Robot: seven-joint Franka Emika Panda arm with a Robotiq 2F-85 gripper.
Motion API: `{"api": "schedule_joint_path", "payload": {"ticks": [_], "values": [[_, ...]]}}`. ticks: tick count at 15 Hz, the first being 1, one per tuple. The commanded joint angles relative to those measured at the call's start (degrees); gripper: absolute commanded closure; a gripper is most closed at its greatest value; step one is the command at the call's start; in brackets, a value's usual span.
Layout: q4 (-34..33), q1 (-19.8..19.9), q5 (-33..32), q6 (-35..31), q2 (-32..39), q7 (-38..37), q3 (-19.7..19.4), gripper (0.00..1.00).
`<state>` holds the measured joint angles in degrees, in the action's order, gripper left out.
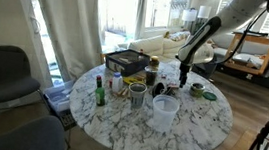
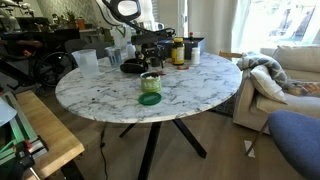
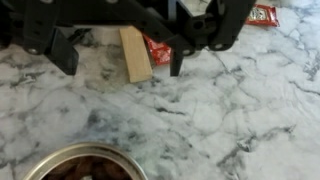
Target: Place the wooden block on the other block
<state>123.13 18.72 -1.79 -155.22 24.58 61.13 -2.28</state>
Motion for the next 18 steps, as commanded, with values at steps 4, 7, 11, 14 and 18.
{"api": "schedule_joint_path", "payload": {"ticks": [4, 7, 11, 14, 18], "values": [[1.35, 6.04, 7.03, -7.64, 3.80, 4.15, 6.86, 0.23], [0.11, 7.81, 8.05, -8.52, 5.57, 4.57, 8.79, 0.41], [-1.29, 10.05, 8.14, -7.76, 5.93, 5.03, 10.25, 0.23], [-1.37, 11.24, 8.25, -6.47, 5.72, 6.47, 11.48, 0.20], [-2.10, 11.10, 7.67, -3.09, 6.03, 9.18, 11.11, 0.12]]}}
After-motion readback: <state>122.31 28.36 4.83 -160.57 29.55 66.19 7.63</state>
